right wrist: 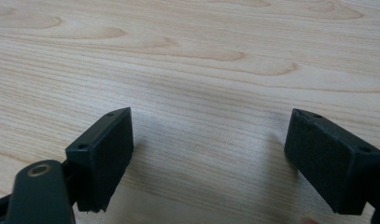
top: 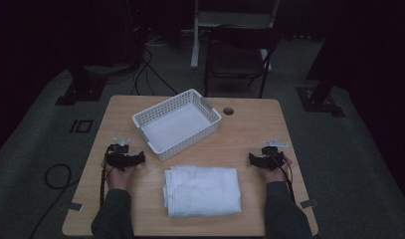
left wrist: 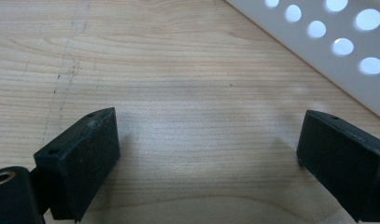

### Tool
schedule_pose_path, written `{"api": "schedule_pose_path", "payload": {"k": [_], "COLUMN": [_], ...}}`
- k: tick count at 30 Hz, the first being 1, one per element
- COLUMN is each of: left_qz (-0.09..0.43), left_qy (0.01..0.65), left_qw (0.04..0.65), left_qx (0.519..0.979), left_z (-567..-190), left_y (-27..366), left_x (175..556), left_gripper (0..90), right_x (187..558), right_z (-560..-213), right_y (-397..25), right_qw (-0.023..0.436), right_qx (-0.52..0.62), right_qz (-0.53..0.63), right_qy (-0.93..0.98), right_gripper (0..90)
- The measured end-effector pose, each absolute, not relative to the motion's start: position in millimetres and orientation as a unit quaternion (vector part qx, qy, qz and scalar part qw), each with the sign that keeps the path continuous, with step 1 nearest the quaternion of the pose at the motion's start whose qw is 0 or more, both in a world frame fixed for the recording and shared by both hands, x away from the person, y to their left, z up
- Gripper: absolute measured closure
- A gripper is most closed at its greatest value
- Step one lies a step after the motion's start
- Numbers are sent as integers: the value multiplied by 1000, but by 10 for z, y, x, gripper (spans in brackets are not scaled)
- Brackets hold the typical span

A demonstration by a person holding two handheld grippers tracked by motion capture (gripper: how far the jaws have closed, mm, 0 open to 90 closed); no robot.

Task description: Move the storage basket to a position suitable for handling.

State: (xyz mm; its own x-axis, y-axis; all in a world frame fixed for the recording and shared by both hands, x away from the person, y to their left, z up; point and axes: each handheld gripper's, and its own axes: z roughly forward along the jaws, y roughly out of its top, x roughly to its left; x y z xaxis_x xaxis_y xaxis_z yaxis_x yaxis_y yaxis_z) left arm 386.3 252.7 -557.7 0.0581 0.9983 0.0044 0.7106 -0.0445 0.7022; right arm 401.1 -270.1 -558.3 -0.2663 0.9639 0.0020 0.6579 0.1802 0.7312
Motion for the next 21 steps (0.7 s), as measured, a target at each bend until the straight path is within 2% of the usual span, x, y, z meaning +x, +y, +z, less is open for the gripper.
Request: {"api": "schedule_pose_path", "payload": {"k": [21], "left_qz": [267], "left_qy": [643], "left_qw": [271], "left_qx": [665], "left_z": [-5576], "left_y": [2500], "left_x": [3850], "left_gripper": [65], "right_x": [4013], "right_z": [-5583], "right_y": [-2699], "right_qw": [241], "right_qx": [557], "right_qz": [317], "right_qy": [729], "right_gripper": [154]}}
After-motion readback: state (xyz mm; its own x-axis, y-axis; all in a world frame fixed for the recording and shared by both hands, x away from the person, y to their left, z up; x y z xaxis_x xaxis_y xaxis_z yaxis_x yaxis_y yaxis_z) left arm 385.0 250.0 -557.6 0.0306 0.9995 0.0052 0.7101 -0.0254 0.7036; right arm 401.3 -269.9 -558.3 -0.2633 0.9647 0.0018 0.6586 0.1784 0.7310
